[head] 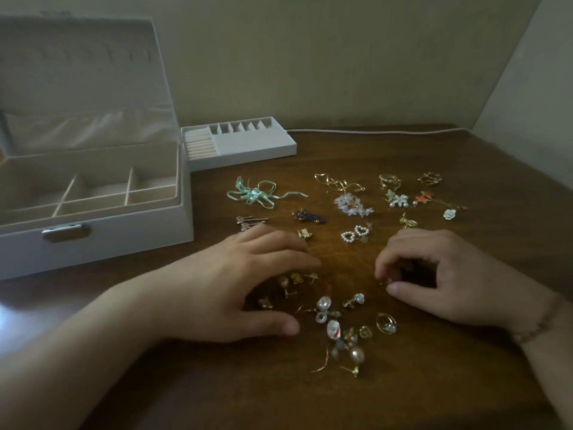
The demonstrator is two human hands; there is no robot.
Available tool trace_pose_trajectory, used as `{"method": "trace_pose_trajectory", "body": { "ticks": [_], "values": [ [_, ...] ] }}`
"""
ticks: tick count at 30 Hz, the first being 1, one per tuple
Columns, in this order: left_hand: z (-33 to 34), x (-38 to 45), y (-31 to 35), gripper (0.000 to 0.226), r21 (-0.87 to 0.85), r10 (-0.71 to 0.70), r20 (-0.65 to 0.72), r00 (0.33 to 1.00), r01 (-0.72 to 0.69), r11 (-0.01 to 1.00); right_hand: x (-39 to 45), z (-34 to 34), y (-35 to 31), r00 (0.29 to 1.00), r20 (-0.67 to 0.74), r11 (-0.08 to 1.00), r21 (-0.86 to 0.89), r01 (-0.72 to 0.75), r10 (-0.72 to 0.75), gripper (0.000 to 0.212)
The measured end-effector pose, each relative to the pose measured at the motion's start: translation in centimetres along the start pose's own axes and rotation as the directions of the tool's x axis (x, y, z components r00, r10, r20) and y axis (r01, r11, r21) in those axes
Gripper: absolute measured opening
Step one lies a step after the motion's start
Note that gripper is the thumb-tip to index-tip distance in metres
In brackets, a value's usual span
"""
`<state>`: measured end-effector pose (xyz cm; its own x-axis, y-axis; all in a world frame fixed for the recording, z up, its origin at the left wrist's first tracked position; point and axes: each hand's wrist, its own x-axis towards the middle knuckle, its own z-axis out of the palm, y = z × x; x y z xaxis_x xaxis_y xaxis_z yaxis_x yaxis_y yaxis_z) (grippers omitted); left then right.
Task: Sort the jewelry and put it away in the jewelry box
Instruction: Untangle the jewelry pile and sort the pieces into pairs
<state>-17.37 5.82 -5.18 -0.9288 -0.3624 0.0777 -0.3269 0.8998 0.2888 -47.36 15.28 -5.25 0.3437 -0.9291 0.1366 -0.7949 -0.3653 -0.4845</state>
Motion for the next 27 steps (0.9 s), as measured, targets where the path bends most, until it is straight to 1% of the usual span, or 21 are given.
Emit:
{"method": "trace_pose_trajectory", "body": {
  "ticks": [2,3,4,5,6,7,8,9,10,12,14,18,21,23,25,27],
  "values": [
    [0.4,0.2,0.4,0.074,-0.003,0.028,0.060,0.998,-0.028,1.000,-0.2,-0.4,0.1,1.000,0.014,0.999,0.021,-0.027,0.027,0.020],
    [0.6,0.3,0.6,0.075,0.005,0.040,0.070,0.997,-0.040,0.999,-0.3,-0.8,0.4,0.998,-0.040,0.998,0.039,-0.039,0.040,0.022],
    [0.7,0.4,0.7,0.076,0.017,0.051,0.074,0.996,-0.052,0.998,-0.3,-1.2,0.9,0.987,-0.150,0.997,0.057,-0.047,0.055,0.022],
    [0.8,0.5,0.9,0.076,0.026,0.061,0.077,0.995,-0.063,0.998,-0.4,-1.6,1.7,0.949,-0.304,0.995,0.074,-0.067,0.087,0.022],
    [0.8,0.5,1.0,0.077,0.033,0.072,0.075,0.995,-0.074,0.997,-0.5,-2.0,2.6,0.875,-0.462,0.990,0.075,-0.123,0.144,0.028],
    [0.9,0.5,1.1,0.077,0.041,0.086,0.069,0.994,-0.089,0.995,-0.5,-2.4,3.6,0.780,-0.584,0.973,0.084,-0.216,0.224,0.034],
    [0.9,0.5,1.2,0.078,0.049,0.101,0.063,0.993,-0.104,0.993,-0.4,-2.6,4.5,0.697,-0.650,0.941,0.083,-0.328,0.301,0.038],
    [0.9,0.5,1.2,0.078,0.054,0.115,0.062,0.991,-0.118,0.992,-0.4,-2.7,5.4,0.652,-0.668,0.900,0.062,-0.432,0.359,0.041],
    [1.0,0.6,1.3,0.079,0.054,0.126,0.061,0.990,-0.129,0.990,-0.4,-2.7,6.3,0.646,-0.645,0.859,0.031,-0.510,0.407,0.043],
    [1.1,0.6,1.6,0.081,0.030,0.149,0.057,0.987,-0.150,0.988,-0.2,-2.4,7.2,0.678,-0.568,0.818,-0.014,-0.576,0.467,0.040],
    [1.2,0.7,1.9,0.081,0.028,0.183,0.064,0.981,-0.185,0.982,0.0,-2.4,7.4,0.697,-0.526,0.805,-0.037,-0.592,0.488,0.036],
    [1.5,1.1,2.2,0.073,0.101,0.262,0.114,0.958,-0.274,0.957,0.1,-2.3,7.0,0.696,-0.514,0.793,-0.049,-0.607,0.501,0.022],
    [1.7,1.3,2.1,0.068,0.117,0.289,0.128,0.949,-0.303,0.946,0.0,-2.3,6.6,0.713,-0.493,0.792,-0.074,-0.606,0.499,0.021],
    [1.8,1.3,2.2,0.069,0.113,0.288,0.107,0.952,-0.299,0.947,0.0,-2.3,6.4,0.708,-0.492,0.787,-0.071,-0.613,0.507,0.019],
    [1.8,1.2,2.3,0.070,0.099,0.289,0.084,0.954,-0.297,0.950,-0.1,-2.3,6.1,0.704,-0.504,0.798,-0.047,-0.601,0.500,0.016],
    [1.7,1.2,2.5,0.068,0.100,0.304,0.092,0.948,-0.312,0.945,-0.1,-2.2,5.7,0.699,-0.528,0.823,0.001,-0.568,0.483,0.018]
  ]
}}
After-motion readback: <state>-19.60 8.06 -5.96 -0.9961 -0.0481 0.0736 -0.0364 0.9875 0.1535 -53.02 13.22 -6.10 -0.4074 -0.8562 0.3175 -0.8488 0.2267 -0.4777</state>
